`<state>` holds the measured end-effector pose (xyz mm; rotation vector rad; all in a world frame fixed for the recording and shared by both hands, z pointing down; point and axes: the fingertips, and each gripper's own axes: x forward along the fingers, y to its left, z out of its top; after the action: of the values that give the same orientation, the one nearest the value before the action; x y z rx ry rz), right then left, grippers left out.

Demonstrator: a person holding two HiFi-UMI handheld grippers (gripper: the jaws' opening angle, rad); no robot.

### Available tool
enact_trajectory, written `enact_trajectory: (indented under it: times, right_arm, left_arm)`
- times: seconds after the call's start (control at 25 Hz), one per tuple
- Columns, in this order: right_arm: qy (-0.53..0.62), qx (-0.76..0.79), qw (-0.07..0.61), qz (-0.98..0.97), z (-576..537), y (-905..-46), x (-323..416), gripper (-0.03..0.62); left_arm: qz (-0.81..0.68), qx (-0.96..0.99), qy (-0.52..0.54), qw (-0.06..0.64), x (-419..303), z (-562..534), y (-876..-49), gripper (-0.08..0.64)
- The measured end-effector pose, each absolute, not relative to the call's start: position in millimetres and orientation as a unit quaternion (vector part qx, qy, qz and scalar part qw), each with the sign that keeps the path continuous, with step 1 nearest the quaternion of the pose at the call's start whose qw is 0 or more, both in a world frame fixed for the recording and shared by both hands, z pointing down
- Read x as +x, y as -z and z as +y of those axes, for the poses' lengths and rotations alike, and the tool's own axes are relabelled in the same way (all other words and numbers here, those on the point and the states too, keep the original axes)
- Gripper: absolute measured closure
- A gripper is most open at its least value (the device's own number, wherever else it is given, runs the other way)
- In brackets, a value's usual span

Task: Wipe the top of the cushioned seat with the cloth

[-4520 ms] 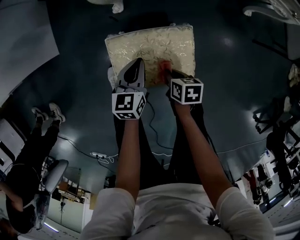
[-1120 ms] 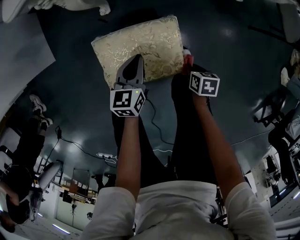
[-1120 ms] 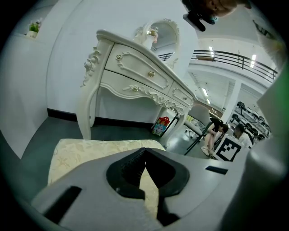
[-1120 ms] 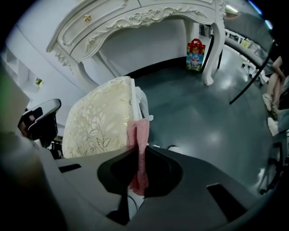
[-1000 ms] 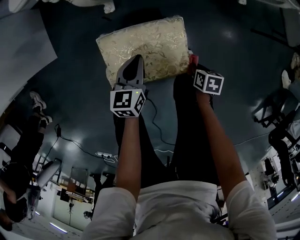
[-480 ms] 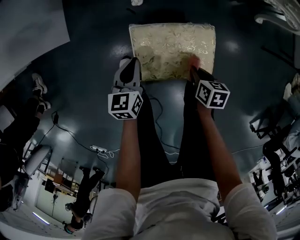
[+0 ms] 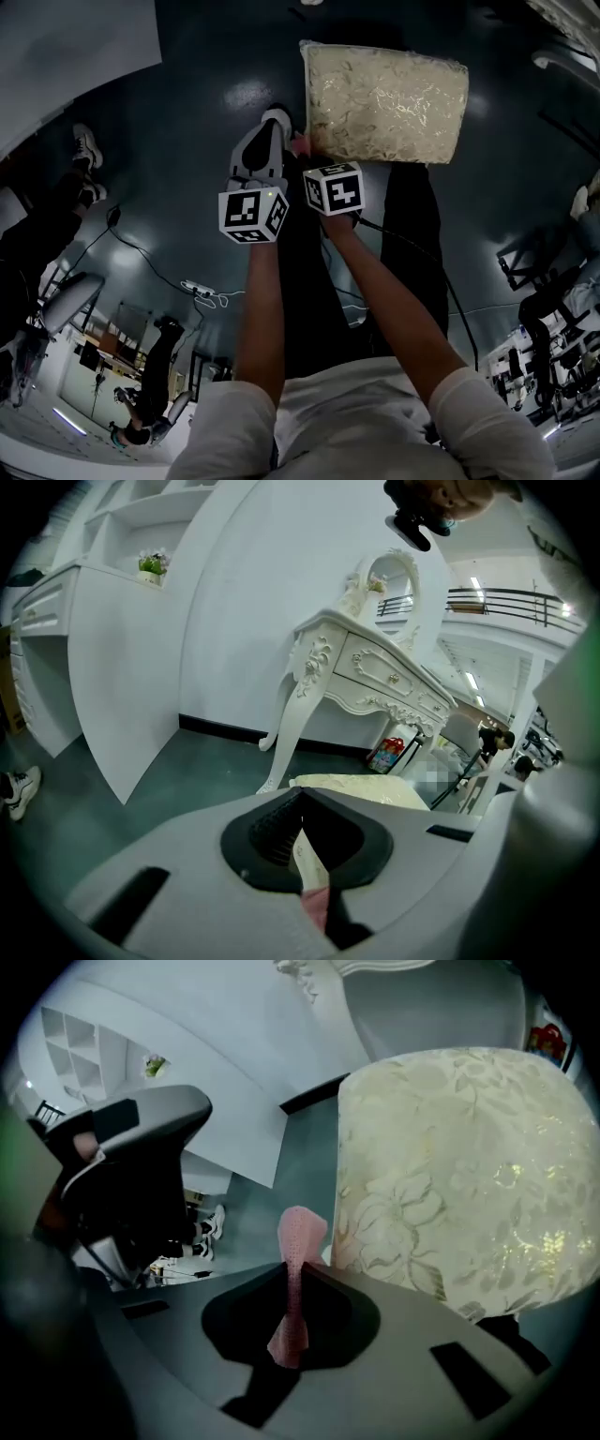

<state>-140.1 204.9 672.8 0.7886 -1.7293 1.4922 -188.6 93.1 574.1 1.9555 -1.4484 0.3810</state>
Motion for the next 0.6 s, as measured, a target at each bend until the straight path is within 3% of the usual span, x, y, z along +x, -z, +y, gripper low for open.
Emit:
enact_trajectory:
  times: [0.36,0.6]
  right_arm:
    - [-0.553,0.291,0.396,-0.673,212,-684,-129,0.568]
    - [-0.542,0.3,0.414,-0.667,223,-686,-71,0.568]
  left_arm:
    - [-0.551,0.748,-0.15,0.339,-199,93,-584,0.546]
    - [-0.533,0.764,-0.147,0.334,-149,83,-582,0.546]
